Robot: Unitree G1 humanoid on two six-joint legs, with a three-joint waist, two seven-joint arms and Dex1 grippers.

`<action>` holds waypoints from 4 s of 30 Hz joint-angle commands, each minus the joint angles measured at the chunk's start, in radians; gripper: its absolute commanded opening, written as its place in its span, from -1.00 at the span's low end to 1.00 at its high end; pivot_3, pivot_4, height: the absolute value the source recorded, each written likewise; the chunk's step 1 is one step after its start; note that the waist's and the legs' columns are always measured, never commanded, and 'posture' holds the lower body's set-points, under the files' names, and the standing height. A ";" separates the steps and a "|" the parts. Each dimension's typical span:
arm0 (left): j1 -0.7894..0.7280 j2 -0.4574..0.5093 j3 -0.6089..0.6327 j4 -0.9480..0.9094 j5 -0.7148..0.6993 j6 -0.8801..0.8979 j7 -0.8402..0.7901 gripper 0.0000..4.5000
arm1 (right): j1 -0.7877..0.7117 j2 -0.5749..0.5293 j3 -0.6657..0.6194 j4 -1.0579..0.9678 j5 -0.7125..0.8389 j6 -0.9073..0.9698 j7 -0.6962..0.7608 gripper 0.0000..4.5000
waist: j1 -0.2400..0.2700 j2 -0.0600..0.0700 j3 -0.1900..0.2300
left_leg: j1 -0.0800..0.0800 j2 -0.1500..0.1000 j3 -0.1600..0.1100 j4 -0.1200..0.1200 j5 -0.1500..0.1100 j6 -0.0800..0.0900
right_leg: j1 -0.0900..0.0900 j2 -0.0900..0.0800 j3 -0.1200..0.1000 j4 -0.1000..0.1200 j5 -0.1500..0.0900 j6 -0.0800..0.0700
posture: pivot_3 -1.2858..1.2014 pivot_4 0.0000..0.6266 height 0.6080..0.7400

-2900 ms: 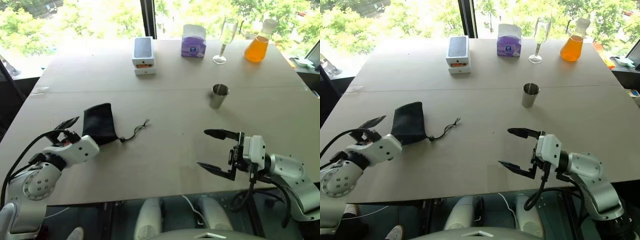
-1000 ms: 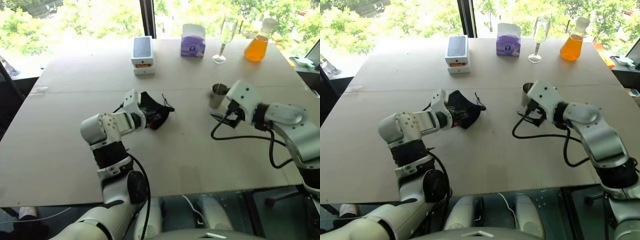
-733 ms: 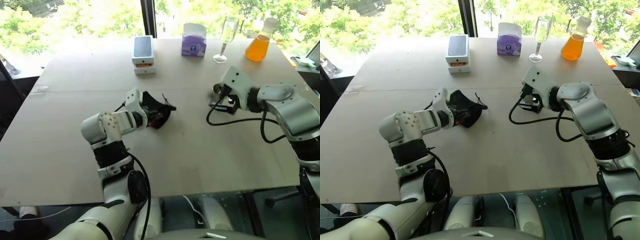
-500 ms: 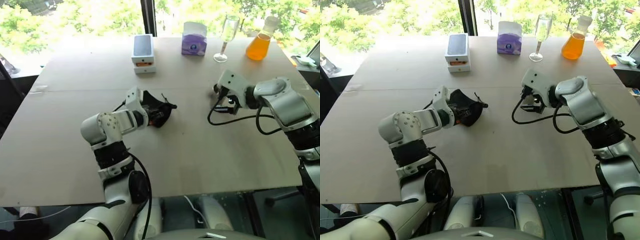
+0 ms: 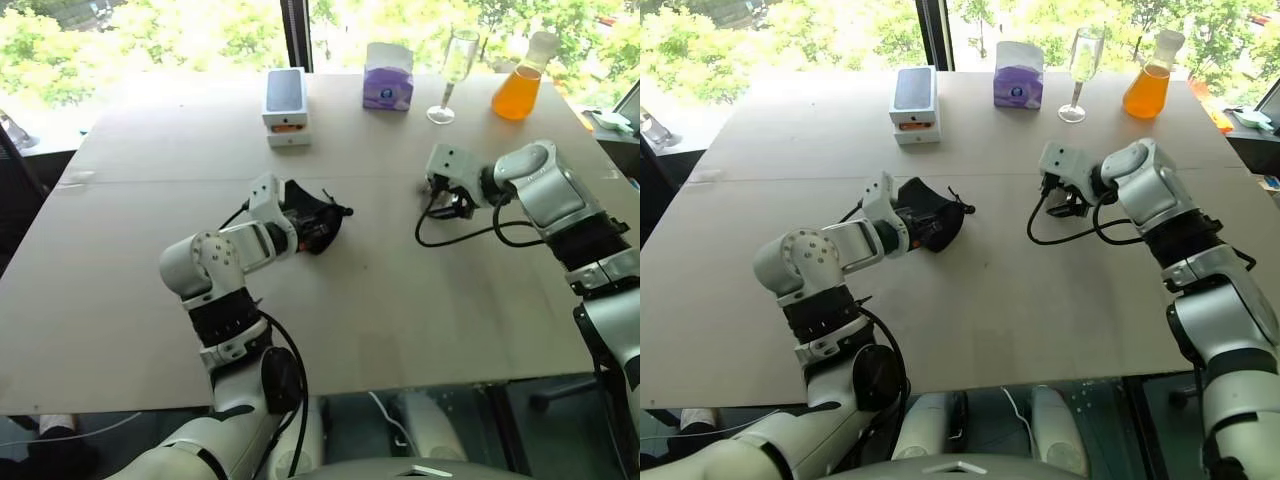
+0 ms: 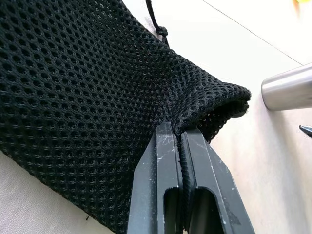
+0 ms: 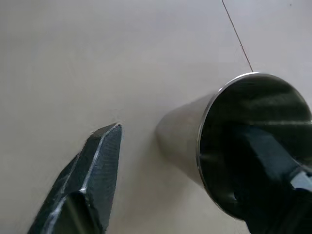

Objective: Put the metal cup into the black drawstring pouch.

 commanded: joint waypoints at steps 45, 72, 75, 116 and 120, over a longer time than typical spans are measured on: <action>0.070 0.083 0.199 -0.118 -0.280 0.048 0.152 -1.00 | 0.600 0.668 -0.459 -0.794 0.667 0.446 -0.566 -0.96 | 0.002 0.000 0.000 | -0.001 0.000 -0.007 0.000 -0.002 0.001 | 0.002 -0.002 -0.007 0.001 0.000 0.000 | 0.03 -0.52 1.00; 0.080 0.188 0.001 -0.146 -0.699 0.048 0.407 -1.00 | 0.502 0.800 -0.411 -0.426 0.651 0.168 -0.621 -0.96 | 0.000 0.000 0.000 | -0.001 -0.001 -0.010 0.000 -0.001 0.000 | 0.003 -0.004 -0.010 0.000 0.000 0.000 | 0.03 -0.52 1.00; 0.055 0.163 -0.009 -0.143 -0.726 0.048 0.435 -1.00 | 0.505 0.808 -0.393 -0.422 0.641 0.147 -0.621 -0.96 | 0.000 0.000 0.000 | -0.002 -0.001 -0.010 0.000 -0.001 -0.001 | 0.003 -0.004 -0.011 0.000 0.000 0.000 | 0.03 -0.52 1.00; -0.044 0.099 -0.111 -0.113 -0.528 0.048 0.456 -1.00 | 0.551 0.731 -0.110 -0.273 0.295 -0.227 -0.413 -0.96 | -0.001 0.001 0.000 | -0.001 -0.006 -0.012 -0.001 0.000 -0.002 | 0.004 -0.005 -0.012 -0.002 0.000 0.000 | 0.03 -0.52 1.00; -0.068 0.091 -0.136 -0.087 -0.475 0.015 0.426 -1.00 | 0.538 0.719 -0.103 -0.253 0.264 -0.272 -0.384 -0.96 | 0.000 0.001 0.000 | -0.001 -0.006 -0.012 -0.001 0.000 -0.002 | 0.004 -0.005 -0.013 -0.002 0.000 0.000 | 0.03 -0.52 1.00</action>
